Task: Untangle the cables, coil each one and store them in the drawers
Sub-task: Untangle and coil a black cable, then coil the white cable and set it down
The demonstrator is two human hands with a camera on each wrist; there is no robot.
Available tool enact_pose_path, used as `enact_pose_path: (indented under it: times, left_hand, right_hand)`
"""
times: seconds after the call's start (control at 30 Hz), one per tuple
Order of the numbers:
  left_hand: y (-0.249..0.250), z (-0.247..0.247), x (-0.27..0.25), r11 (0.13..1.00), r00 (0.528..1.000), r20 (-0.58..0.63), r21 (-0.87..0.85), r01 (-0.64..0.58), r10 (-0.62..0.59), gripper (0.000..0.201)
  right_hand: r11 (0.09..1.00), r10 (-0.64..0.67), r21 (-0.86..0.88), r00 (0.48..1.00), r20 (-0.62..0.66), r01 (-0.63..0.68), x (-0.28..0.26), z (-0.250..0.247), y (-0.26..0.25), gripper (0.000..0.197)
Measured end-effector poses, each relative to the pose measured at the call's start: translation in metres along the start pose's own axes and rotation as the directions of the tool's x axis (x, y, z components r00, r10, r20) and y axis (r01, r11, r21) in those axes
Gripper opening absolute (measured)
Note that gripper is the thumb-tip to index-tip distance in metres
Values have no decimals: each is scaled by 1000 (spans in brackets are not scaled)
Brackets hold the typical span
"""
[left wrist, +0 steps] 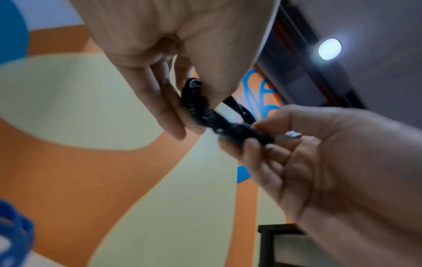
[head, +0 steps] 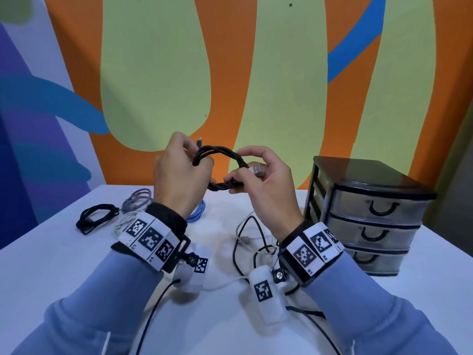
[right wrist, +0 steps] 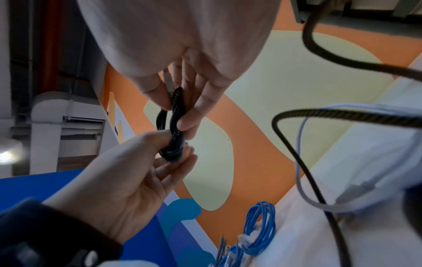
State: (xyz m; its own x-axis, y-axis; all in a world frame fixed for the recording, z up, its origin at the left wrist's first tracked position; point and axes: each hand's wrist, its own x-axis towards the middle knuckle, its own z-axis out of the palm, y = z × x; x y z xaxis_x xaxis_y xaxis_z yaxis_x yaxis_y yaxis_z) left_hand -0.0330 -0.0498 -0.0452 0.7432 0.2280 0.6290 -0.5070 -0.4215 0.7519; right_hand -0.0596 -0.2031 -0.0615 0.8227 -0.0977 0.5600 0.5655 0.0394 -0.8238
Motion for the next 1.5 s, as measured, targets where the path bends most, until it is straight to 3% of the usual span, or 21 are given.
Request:
enact_pose_path:
  times: [0.13, 0.2, 0.27, 0.4, 0.5, 0.57, 0.63, 0.7, 0.73, 0.83, 0.93, 1.0, 1.07, 1.13, 1.2, 1.27, 1.3, 1.4, 1.43, 1.5]
  left_hand:
    - [5, -6, 3, 908, 979, 180, -387, 159, -95, 37]
    - [9, -9, 4, 856, 962, 256, -473, 207, -90, 44]
    - [9, -11, 6, 873, 942, 329, -439, 210, -61, 50]
    - [4, -11, 8, 985, 947, 322, -169, 31, 25, 34]
    - [-5, -10, 12, 995, 952, 306, -97, 9, 21, 30]
    - [-13, -16, 20, 1000, 946, 324, -8, 22, -18, 31]
    - [-23, -29, 32, 991, 925, 370, 121, 48, -90, 31]
    - [-30, -46, 41, 970, 887, 431, 235, 65, -164, 31]
    - [-32, -50, 44, 954, 856, 477, 293, 56, -197, 30]
    - [-41, -55, 44, 859, 738, 595, 511, -40, -319, 29]
    - [-53, -45, 36, 758, 664, 615, 643, -110, -425, 30]
    - [-59, -40, 34, 722, 665, 601, 679, -132, -444, 28]
    - [-60, -39, 33, 711, 698, 577, 689, -140, -423, 27]
    - [-54, -39, 33, 715, 750, 575, 669, -201, -327, 23]
    - [-41, -33, 28, 768, 764, 616, 580, -272, -195, 16]
    - [-27, -20, 18, 855, 709, 693, 440, -273, -130, 10]
    - [-21, -12, 11, 884, 667, 735, 385, -263, -122, 14]
    - [-18, 6, -2, 890, 535, 829, 358, -283, -163, 31]
    - [-21, 9, -3, 883, 507, 842, 367, -293, -182, 32]
    - [-25, 10, 0, 878, 497, 843, 382, -289, -203, 29]
  right_hand:
    - [989, 111, 109, 992, -66, -104, 4, -6, 3, 24]
    - [975, 161, 168, 983, -83, -145, 7, -10, 5, 18]
    - [969, 175, 193, 979, -108, -152, 8, -12, 6, 16]
    - [983, 138, 140, 983, -122, -121, 11, -14, 4, 15]
    - [982, 100, -156, 994, -53, -107, 15, -21, 2, 27]
    - [851, 171, -510, 984, 50, -122, 17, -32, 1, 51]
    - [633, 367, -763, 919, 147, -131, 18, -42, 1, 73]
    - [479, 536, -874, 816, 215, -85, 16, -45, 6, 65]
    - [451, 562, -890, 796, 225, -66, 16, -48, 11, 51]
    - [489, 512, -870, 826, 236, -55, 17, -50, 23, 21]
    - [554, 402, -828, 900, 171, -90, 21, -53, 27, 27]
    - [645, 302, -751, 950, 77, -144, 22, -54, 28, 32]
    - [697, 282, -697, 958, 51, -168, 23, -55, 29, 33]
    - [660, 391, -728, 912, 123, -185, 22, -55, 29, 35]
    - [543, 539, -817, 827, 160, -195, 20, -55, 29, 41]
    - [473, 586, -861, 796, 149, -188, 21, -56, 30, 42]
    - [485, 574, -856, 803, 160, -177, 21, -56, 29, 40]
    - [638, 472, -758, 847, 245, -136, 20, -54, 27, 37]
    - [713, 421, -688, 868, 263, -137, 19, -52, 26, 37]
    - [822, 326, -551, 912, 248, -144, 17, -47, 23, 36]
